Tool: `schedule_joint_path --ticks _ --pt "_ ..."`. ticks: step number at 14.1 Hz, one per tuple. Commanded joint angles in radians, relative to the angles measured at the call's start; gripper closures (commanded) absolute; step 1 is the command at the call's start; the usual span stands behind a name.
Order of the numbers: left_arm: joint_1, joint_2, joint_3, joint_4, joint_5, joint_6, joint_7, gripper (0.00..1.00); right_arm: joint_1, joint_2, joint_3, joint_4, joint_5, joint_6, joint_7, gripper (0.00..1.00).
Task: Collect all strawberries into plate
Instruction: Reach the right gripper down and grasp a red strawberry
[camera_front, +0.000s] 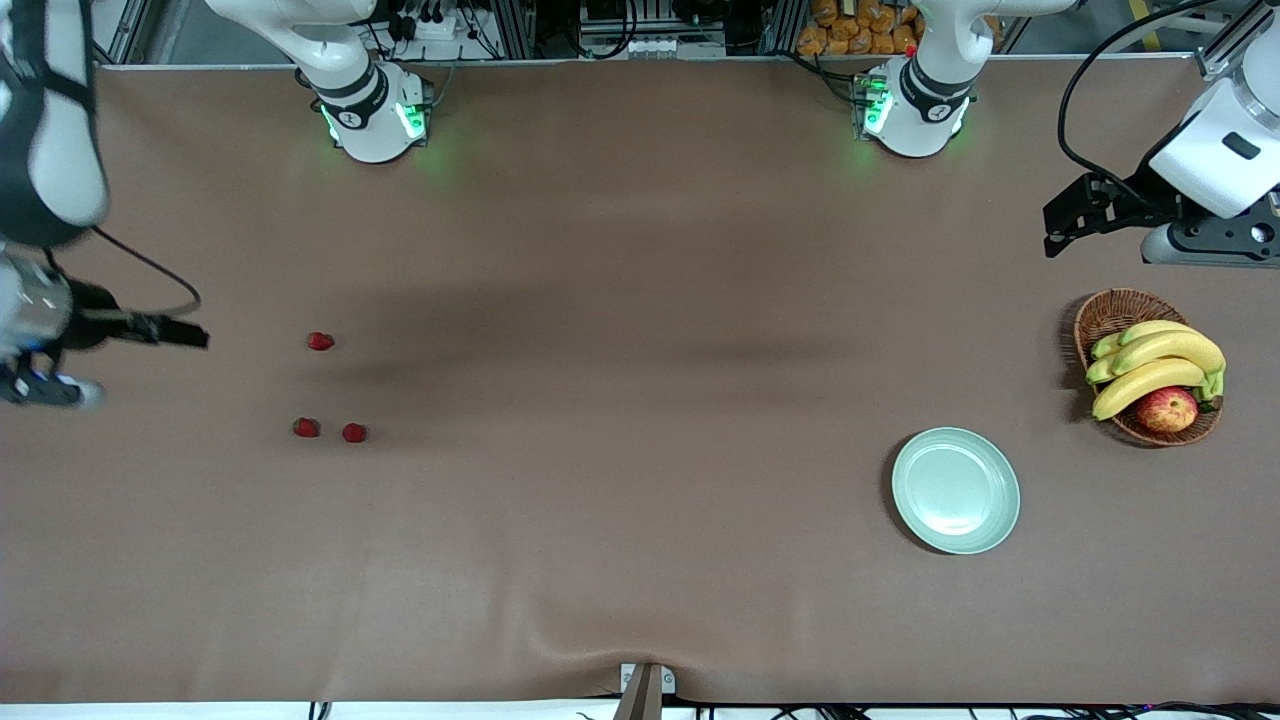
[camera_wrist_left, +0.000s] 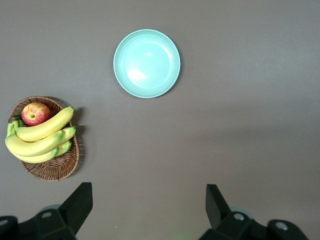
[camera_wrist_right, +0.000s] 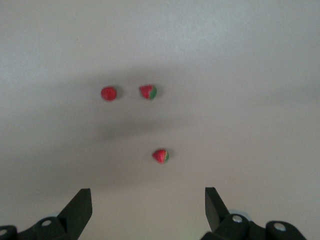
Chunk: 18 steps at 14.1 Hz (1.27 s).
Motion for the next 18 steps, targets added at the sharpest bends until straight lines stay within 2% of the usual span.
schedule_joint_path --ticks 1,6,12,18 --pt "0.008 0.004 -0.001 0.017 -0.016 -0.019 0.021 0.0 0.026 0.094 -0.001 0.014 0.008 0.108 0.009 0.0" --pt "0.01 0.007 0.003 0.017 -0.017 -0.019 0.021 0.0 0.026 0.257 -0.001 0.002 0.008 0.271 0.008 0.0" --pt "0.01 0.009 0.003 0.019 -0.016 -0.018 0.021 0.0 0.015 0.363 -0.001 -0.013 0.008 0.372 0.006 0.0" --pt "0.01 0.009 0.003 0.019 -0.016 -0.015 0.021 0.0 0.021 0.4 -0.001 -0.016 0.008 0.405 0.008 0.0"
